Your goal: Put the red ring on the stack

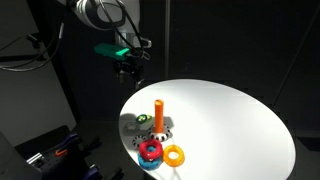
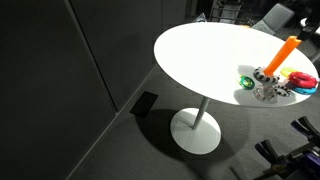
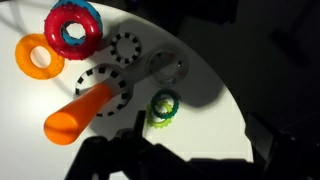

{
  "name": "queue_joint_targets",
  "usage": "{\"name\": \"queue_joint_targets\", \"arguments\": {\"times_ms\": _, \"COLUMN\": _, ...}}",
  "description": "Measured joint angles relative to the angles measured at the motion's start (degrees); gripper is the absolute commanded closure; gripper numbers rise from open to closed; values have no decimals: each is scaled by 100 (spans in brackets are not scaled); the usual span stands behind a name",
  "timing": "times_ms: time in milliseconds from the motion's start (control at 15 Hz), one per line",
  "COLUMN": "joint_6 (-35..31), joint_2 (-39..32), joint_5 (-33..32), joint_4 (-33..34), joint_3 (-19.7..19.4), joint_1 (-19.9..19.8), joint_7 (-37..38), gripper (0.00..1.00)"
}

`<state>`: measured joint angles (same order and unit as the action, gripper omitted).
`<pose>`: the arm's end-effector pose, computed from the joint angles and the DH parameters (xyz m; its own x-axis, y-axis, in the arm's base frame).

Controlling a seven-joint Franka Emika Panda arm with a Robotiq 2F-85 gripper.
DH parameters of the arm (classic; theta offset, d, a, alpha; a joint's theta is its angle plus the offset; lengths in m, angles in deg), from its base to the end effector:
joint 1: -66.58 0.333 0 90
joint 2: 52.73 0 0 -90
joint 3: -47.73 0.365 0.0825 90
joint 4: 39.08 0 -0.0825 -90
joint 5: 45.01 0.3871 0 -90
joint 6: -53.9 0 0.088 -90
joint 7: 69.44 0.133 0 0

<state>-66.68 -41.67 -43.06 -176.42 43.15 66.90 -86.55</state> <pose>0.4452 -0.0312 0.4032 0.9745 0.2084 -0.0834 0.2029 -0.9767 -0.0704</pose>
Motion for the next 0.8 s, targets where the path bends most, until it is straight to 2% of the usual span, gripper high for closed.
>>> {"name": "queue_joint_targets", "arguments": {"times_ms": 800, "joint_6": 0, "joint_2": -85, "joint_5": -203, "joint_4": -215, "joint_3": 112, "joint_1": -7, "joint_7": 0, "gripper": 0}}
